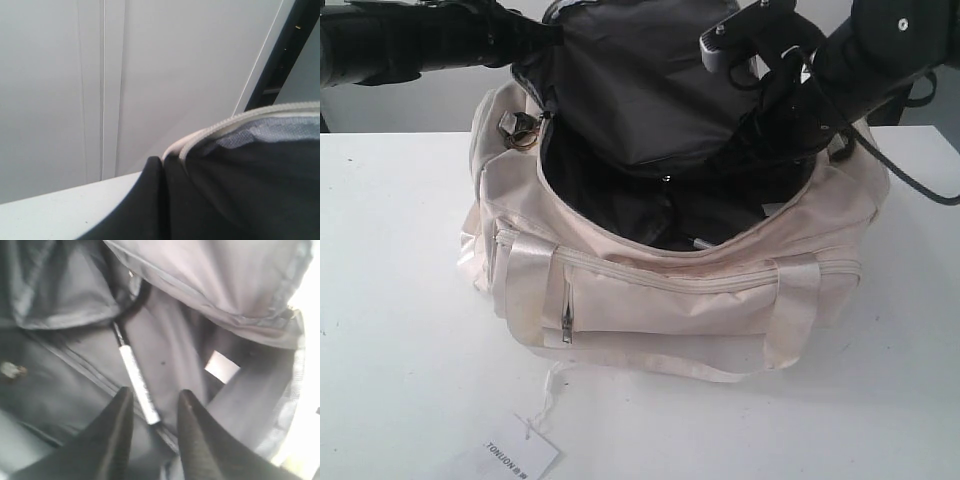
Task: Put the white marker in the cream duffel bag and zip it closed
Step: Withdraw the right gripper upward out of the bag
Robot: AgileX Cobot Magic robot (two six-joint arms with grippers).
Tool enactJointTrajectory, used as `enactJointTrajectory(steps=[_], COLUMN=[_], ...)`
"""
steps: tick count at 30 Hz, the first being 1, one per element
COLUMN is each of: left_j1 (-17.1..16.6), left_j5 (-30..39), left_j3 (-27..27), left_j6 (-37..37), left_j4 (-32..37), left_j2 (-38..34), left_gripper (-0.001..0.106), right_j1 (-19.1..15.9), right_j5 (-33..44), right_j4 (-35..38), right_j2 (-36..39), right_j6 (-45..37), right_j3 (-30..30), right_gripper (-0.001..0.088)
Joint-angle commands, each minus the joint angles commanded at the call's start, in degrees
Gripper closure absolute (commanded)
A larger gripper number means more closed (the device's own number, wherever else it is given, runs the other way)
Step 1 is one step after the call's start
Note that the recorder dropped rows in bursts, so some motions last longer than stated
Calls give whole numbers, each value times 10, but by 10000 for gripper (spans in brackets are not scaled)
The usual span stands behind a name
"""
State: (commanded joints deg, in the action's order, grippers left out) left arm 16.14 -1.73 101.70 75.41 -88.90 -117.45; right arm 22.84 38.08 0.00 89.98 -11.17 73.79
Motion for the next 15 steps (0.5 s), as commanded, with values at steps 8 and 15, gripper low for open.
enactJointTrajectory(steps=[8,15], left_j1=[0,0], left_j5=[0,0], left_j3=[0,0], left_j6=[0,0], left_j4=[0,0], left_j2=[0,0], left_gripper=[1053,1053], right_j1=[0,0], right_j5=[56,56], right_j4=[33,60], right_j2=[-26,-32], right_j6=[0,0], right_j3=[0,0], right_gripper=[868,868])
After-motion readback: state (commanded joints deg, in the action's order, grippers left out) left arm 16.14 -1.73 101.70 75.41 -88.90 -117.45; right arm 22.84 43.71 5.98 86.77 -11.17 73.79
